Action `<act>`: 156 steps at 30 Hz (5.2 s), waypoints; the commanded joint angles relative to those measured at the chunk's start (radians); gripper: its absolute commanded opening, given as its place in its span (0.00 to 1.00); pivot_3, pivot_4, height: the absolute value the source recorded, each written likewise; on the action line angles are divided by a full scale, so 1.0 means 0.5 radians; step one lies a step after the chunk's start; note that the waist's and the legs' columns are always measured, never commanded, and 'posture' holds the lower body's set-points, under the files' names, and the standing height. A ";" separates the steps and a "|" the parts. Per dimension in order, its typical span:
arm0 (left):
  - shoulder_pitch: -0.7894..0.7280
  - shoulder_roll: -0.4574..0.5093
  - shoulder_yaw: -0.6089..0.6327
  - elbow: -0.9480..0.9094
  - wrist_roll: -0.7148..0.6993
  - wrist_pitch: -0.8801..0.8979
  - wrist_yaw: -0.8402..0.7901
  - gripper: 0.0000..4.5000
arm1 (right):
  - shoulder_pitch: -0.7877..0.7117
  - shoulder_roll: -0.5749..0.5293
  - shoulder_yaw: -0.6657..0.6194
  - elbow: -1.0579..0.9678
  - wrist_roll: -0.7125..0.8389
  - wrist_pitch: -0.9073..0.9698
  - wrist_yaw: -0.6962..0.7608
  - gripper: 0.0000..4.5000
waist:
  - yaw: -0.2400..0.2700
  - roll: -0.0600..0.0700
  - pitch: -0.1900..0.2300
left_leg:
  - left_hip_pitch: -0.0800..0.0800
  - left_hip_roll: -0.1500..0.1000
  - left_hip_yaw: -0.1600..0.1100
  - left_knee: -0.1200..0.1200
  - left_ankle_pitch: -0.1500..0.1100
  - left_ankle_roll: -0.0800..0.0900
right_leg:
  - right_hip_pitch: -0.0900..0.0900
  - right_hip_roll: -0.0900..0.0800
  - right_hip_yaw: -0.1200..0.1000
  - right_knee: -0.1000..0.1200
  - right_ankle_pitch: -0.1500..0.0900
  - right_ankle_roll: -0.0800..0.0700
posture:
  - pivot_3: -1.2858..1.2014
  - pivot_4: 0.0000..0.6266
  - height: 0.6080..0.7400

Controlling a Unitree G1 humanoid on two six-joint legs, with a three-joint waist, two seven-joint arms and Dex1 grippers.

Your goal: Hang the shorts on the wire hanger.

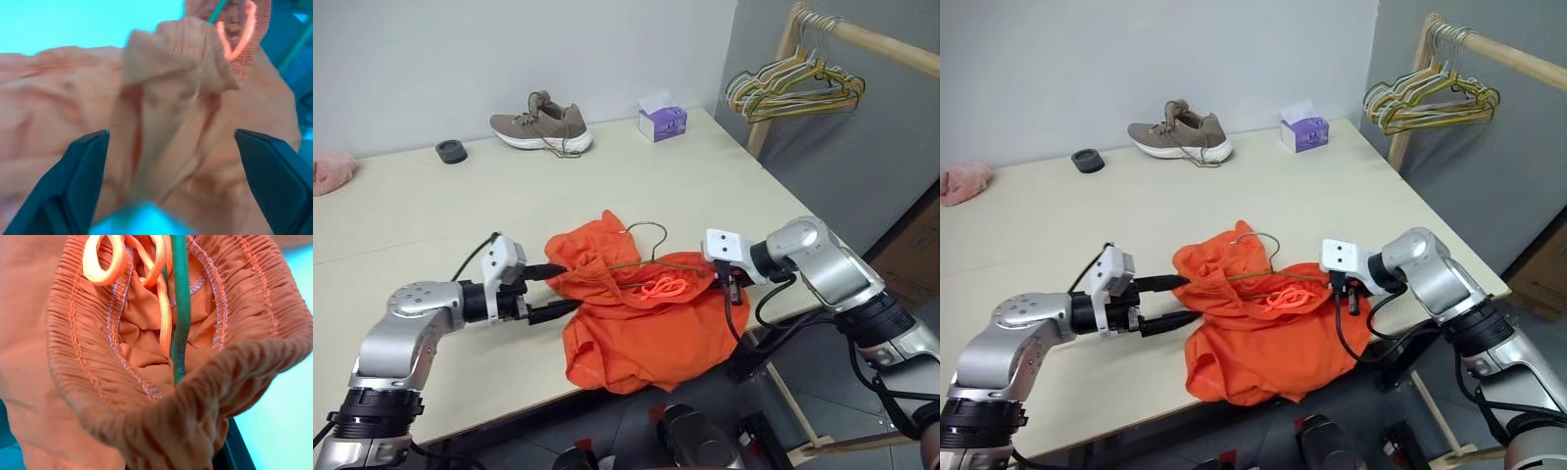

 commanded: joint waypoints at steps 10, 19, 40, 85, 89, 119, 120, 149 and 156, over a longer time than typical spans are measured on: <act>-0.283 -0.169 0.085 -0.582 -0.642 0.483 0.230 0.92 | 0.499 -0.322 -0.906 -0.154 0.335 0.710 -0.370 0.00 | 0.063 -0.002 0.001 | -0.004 0.000 0.001 0.000 0.000 -0.001 | 0.000 0.000 0.001 -0.004 0.000 0.000 | 0.41 0.11 1.00; -0.544 -0.384 -0.100 -0.734 -0.738 0.511 0.388 1.00 | 0.883 -0.179 -1.503 -0.495 0.448 1.223 -0.918 0.00 | -0.001 -0.001 0.000 | 0.003 -0.002 0.005 0.004 0.000 0.000 | 0.002 0.000 0.007 0.000 0.003 0.006 | 0.40 0.11 1.00; -0.668 -0.876 -0.358 -0.667 -0.403 -0.045 0.599 1.00 | 0.468 -0.272 -2.098 -0.305 0.271 1.312 -1.906 0.00 | -0.180 0.001 0.001 | 0.005 -0.005 0.033 0.003 0.000 0.001 | 0.009 0.000 0.041 -0.030 0.008 0.013 | 0.37 0.15 1.00; -0.703 -0.985 -0.471 -0.653 -0.374 -0.168 0.561 1.00 | -0.726 0.204 -2.619 0.098 0.074 2.167 -2.590 0.00 | -0.227 0.025 0.017 | 0.001 -0.007 0.053 -0.005 -0.009 0.016 | 0.002 0.000 0.060 -0.042 0.017 0.029 | 0.36 0.15 1.00; -0.708 -0.997 -0.479 -0.650 -0.375 -0.171 0.562 1.00 | -0.700 0.244 -2.604 0.109 0.094 2.171 -2.589 0.00 | -0.239 0.026 0.018 | 0.002 -0.007 0.053 -0.006 -0.009 0.017 | 0.002 0.000 0.059 -0.042 0.017 0.029 | 0.36 0.15 1.00; -0.809 -1.129 -0.451 -0.559 -0.552 -0.097 0.599 1.00 | -0.349 0.544 -2.566 -0.514 0.197 2.171 -2.513 0.75 | -0.243 0.026 0.018 | 0.000 -0.007 0.051 -0.006 -0.009 0.017 | 0.002 0.000 0.058 -0.045 0.017 0.029 | 0.36 0.14 1.00; -0.811 -1.131 -0.451 -0.552 -0.549 -0.101 0.599 1.00 | -0.336 0.548 -2.565 -0.541 0.187 2.171 -2.517 0.82 | -0.243 0.026 0.018 | 0.000 -0.007 0.052 -0.007 -0.009 0.017 | 0.002 0.000 0.058 -0.045 0.017 0.029 | 0.36 0.14 1.00; -0.773 -1.054 -0.362 -0.449 -0.203 -0.195 0.942 1.00 | 0.137 0.445 -1.563 -1.207 0.044 0.535 -2.255 0.99 | -0.255 0.028 0.019 | 0.002 -0.006 0.052 -0.034 -0.009 0.017 | 0.001 0.000 0.058 -0.068 0.015 0.027 | 0.37 0.14 1.00; -0.645 -0.866 -0.161 -0.274 0.479 -0.237 1.692 1.00 | 0.479 0.574 -1.150 -1.044 0.246 -0.046 -1.828 0.99 | -0.230 0.023 0.021 | 0.003 -0.006 0.048 -0.034 -0.009 0.017 | 0.001 0.001 0.057 -0.067 0.016 0.029 | 0.40 0.15 1.00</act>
